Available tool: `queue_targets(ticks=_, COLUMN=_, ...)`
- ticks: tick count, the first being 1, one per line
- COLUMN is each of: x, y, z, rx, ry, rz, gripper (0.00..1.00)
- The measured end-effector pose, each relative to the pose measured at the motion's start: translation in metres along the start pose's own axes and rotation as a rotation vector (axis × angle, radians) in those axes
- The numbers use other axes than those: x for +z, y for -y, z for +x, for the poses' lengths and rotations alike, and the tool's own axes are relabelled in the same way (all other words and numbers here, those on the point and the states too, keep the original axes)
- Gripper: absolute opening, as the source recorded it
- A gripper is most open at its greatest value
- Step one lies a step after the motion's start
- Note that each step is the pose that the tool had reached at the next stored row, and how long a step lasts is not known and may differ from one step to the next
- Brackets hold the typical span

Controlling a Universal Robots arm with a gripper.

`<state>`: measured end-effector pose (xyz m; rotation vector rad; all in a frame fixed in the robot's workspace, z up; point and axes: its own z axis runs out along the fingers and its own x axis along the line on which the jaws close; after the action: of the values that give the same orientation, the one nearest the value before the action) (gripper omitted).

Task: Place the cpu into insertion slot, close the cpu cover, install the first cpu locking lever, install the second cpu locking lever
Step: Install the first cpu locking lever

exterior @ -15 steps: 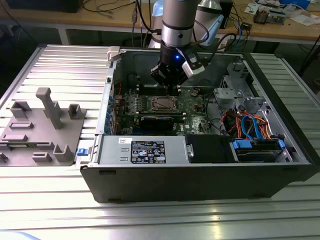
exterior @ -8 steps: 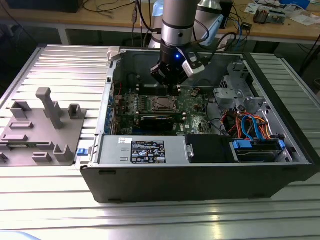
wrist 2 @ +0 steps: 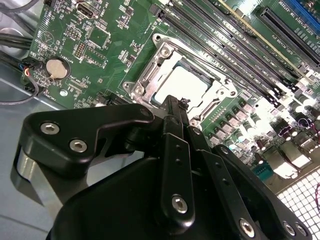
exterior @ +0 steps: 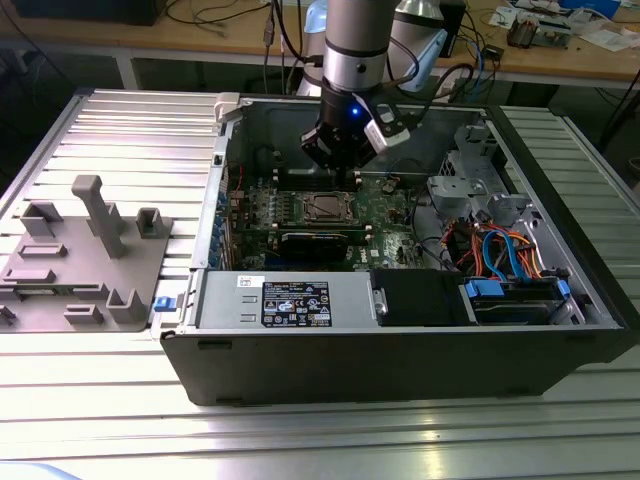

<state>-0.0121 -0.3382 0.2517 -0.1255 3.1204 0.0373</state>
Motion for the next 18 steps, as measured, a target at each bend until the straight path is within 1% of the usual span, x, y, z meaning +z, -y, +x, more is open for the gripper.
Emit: queue_targets(ticks=18, x=-0.0036, y=-0.0001, z=-0.0001, rx=0.0, ry=0.0, rz=-0.0001, gripper=0.11)
